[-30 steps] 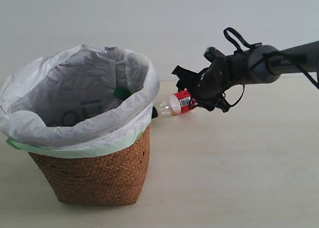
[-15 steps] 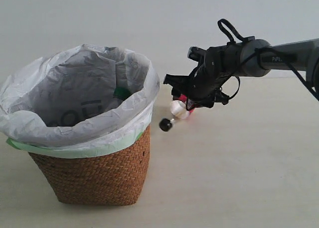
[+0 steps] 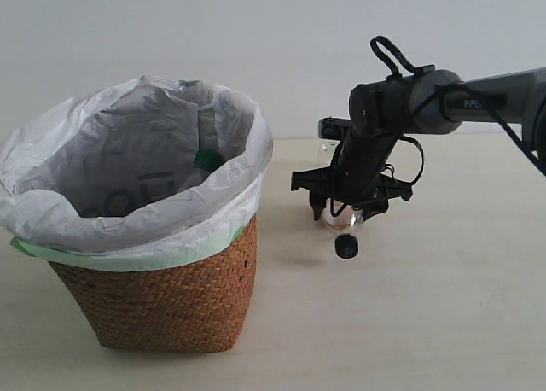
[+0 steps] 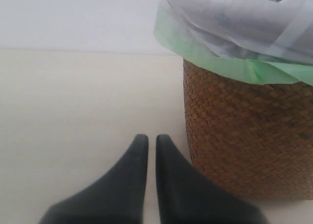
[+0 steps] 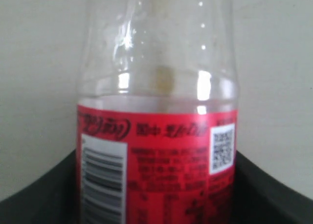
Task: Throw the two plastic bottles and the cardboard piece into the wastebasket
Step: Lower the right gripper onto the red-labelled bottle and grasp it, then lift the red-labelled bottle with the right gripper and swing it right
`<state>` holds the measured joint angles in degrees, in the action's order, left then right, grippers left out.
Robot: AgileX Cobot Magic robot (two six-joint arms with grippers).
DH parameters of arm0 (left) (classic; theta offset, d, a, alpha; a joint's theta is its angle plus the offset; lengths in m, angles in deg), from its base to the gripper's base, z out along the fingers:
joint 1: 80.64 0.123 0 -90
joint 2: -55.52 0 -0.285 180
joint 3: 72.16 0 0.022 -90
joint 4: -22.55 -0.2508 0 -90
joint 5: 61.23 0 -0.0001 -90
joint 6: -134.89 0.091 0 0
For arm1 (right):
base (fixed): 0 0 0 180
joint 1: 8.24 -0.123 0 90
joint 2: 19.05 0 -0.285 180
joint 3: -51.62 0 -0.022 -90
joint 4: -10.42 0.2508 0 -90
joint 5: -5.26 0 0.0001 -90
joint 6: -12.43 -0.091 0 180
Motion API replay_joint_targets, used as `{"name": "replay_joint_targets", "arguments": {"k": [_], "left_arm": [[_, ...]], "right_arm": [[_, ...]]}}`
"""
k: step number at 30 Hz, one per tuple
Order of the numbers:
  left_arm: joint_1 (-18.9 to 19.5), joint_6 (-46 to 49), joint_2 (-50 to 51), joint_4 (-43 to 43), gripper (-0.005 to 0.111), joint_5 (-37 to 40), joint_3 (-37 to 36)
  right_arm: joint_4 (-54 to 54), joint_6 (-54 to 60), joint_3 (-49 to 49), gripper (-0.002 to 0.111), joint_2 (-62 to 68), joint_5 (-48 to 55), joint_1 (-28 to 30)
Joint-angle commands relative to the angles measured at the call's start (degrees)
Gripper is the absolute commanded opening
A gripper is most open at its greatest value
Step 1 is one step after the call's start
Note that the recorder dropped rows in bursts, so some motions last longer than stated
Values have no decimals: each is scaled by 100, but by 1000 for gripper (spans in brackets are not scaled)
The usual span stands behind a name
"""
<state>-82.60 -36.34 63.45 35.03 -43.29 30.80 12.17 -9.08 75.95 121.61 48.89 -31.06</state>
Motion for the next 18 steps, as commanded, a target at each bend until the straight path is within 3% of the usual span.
{"name": "replay_joint_targets", "arguments": {"k": [1, 4, 6, 7, 14, 18], "left_arm": [[19, -50, -14, -11, 6, -5, -17], [19, -50, -14, -11, 6, -5, -17], [19, -50, -14, -11, 6, -5, -17], [19, -50, -14, -11, 6, -5, -17], [19, -50, -14, -11, 6, -5, -17], [19, -50, -14, -11, 6, -5, -17]], "right_arm": [[-175, 61, -28, 56, 10, 82, -1], [-266, 61, -28, 33, -39, 96, -1], [-394, 73, -28, 6, -96, 164, -1], [-431, 71, -28, 1, -128, 201, -1], [-779, 368, -52, 1, -790, 1068, -16], [-1255, 300, -633, 1, -1393, 1054, -204]]}}
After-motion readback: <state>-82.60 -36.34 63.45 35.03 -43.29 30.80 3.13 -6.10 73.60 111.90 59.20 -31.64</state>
